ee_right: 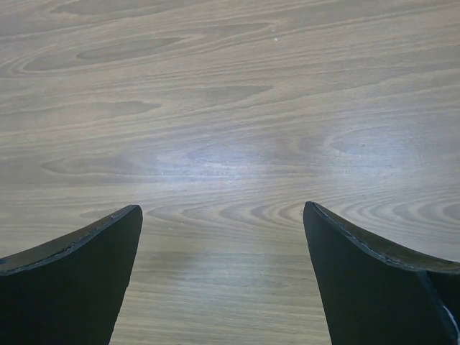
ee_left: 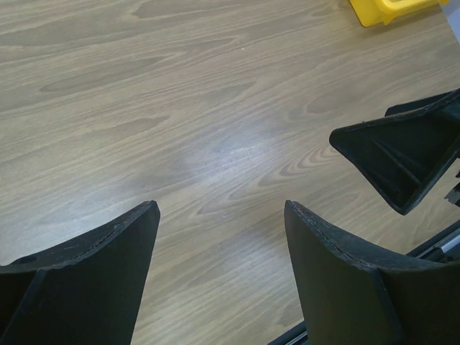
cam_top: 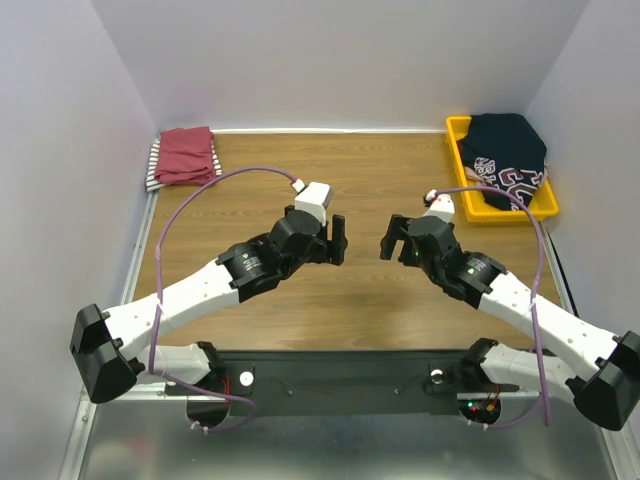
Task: Fold and stack the tank tops
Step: Grab the tank top from the pile
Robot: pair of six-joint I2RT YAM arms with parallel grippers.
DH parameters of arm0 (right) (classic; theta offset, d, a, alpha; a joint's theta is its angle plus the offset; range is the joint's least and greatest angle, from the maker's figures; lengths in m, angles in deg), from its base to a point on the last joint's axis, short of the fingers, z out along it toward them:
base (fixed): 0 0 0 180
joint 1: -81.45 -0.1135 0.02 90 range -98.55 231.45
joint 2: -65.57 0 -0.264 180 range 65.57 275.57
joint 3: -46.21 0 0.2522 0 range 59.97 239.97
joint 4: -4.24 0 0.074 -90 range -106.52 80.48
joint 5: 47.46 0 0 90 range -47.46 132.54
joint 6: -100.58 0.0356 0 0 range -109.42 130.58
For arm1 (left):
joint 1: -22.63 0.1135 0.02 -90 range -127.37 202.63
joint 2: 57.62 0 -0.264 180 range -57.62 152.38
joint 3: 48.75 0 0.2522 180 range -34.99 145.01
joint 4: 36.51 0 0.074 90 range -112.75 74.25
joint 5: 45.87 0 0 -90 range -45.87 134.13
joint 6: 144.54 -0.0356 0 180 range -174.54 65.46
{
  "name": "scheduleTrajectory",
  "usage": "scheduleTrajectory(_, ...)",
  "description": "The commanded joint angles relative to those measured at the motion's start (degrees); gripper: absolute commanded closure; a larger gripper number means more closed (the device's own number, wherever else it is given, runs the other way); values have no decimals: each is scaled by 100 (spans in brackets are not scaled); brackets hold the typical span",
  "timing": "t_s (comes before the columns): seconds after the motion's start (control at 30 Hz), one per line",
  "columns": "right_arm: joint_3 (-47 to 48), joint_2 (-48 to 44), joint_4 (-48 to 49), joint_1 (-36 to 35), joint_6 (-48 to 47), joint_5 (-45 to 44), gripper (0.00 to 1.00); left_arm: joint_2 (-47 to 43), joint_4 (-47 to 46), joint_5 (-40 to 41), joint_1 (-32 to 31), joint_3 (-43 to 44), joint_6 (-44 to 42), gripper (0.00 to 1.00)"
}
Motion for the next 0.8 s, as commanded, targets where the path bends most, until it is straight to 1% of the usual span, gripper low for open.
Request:
scheduleTrajectory(0.0, 256, 27, -64, 38, -160, 63, 0, -176, -215, -95, -26, 74, -42, 18)
scheduleTrajectory(0.1, 563, 230, -170, 38, -353, 169, 0, -203, -162, -113, -17, 126, -50, 18)
scheduleTrajectory(0.13, 712, 482, -214, 38, -432, 134, 0, -203, -93, -113, -9, 205, -50, 18)
scheduleTrajectory(0.23, 1424, 958, -451, 213, -713, -86, 0, -220, 40, -191, 79, 345, -112, 18)
scheduleTrajectory(0.27, 1591, 1246, -460, 632, -801, -43, 0, -264, 49, -261, 201, 363, -147, 18)
scheduleTrajectory(0.3, 1984, 1388, -460, 975, -967, 210, 0, -290, 23, -436, 307, 372, -182, 18)
scheduleTrajectory(0.33, 2171, 1529, -460, 1370, -1047, 448, 0, -325, 5, -542, 421, 381, -217, 18)
scheduleTrajectory(0.37, 2408, 1931, -443, 2253, -1169, 728, 0, -387, -13, -656, 657, 381, -252, 18)
scheduleTrajectory(0.4, 2610, 2126, -434, 2653, -1197, 1036, 0, -413, -21, -771, 790, 381, -278, 17)
scheduleTrajectory(0.43, 3073, 2633, -434, 3258, -1249, 1291, 0, -422, 5, -1007, 904, 425, -340, 18)
scheduleTrajectory(0.47, 3295, 2864, -425, 3525, -1293, 1294, 0, -440, 40, -1105, 1123, 434, -366, 18)
scheduleTrajectory(0.5, 3489, 3162, -425, 3797, -1285, 1294, 0, -457, 75, -1228, 1195, 434, -393, 18)
scheduleTrajectory(0.53, 3935, 3418, -416, 4035, -1241, 1346, 0, -501, 110, -1272, 1274, 451, -454, 18)
scheduleTrajectory(0.57, 4131, 3968, -390, 4524, -1154, 1494, 0, -528, 136, -1316, 1327, 452, -481, 18)
scheduleTrajectory(0.63, 4596, 4507, -364, 4923, -1057, 1907, 0, -607, 233, -1378, 1467, 452, -533, 18)
scheduleTrajectory(0.67, 5138, 5049, -363, 5195, -969, 1900, 0, -633, 259, -1413, 1529, 443, -603, 18)
scheduleTrajectory(0.7, 5413, 5055, -363, 5310, -882, 1900, 0, -651, 268, -1413, 1564, 425, -630, 17)
scheduleTrajectory(0.73, 5677, 5586, -363, 5416, -802, 1883, 0, -660, 269, -1483, 1634, 408, -656, 17)
scheduleTrajectory(0.77, 6001, 5800, -363, 5513, -741, 1952, 0, -660, 277, -1519, 1678, 416, -665, 18)
